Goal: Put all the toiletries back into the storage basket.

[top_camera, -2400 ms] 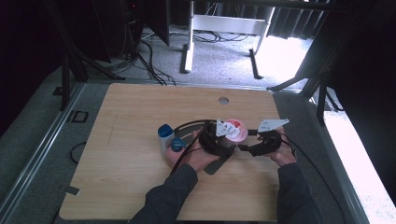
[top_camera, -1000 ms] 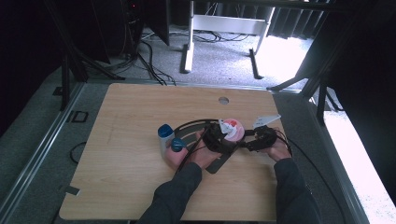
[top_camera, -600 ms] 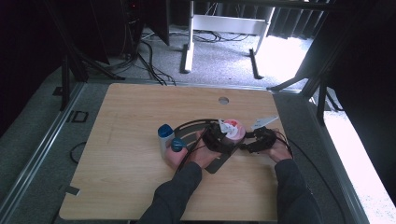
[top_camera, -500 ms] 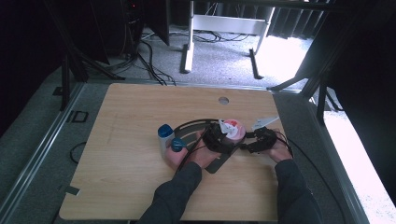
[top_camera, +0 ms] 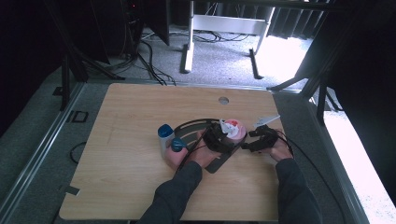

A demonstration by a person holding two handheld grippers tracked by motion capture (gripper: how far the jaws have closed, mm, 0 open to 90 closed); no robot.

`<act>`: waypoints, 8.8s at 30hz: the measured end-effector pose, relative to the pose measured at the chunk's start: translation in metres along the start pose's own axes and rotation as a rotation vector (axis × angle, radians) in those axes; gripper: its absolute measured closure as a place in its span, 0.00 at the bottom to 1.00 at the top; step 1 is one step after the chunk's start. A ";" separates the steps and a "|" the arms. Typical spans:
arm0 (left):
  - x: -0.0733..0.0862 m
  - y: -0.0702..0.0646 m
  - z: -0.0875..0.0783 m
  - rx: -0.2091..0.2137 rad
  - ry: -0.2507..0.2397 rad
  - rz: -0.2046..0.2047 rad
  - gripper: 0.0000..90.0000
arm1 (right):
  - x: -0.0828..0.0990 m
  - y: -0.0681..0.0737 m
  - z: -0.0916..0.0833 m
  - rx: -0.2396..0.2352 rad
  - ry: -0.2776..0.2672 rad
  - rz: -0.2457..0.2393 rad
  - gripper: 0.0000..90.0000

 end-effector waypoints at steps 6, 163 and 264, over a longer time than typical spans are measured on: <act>0.000 -0.001 -0.001 -0.003 0.002 0.005 0.26 | 0.005 -0.001 0.004 -0.019 0.009 0.014 0.25; 0.102 0.049 -0.188 0.039 -0.102 -0.126 0.49 | 0.083 0.115 0.020 0.120 -0.128 -0.012 0.22; 0.076 0.084 -0.156 -0.147 -0.107 -0.245 0.59 | 0.083 0.116 0.021 0.116 -0.123 -0.018 0.21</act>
Point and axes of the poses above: each handheld gripper's, and its own axes: z roughly forward along the jaws, x roughly out of its underside, y roughly to its left, the point moved 5 cm from there along z, roughly forward along the jaws, and after that the axes turned 14 degrees about -x, right-handed, at the moved point
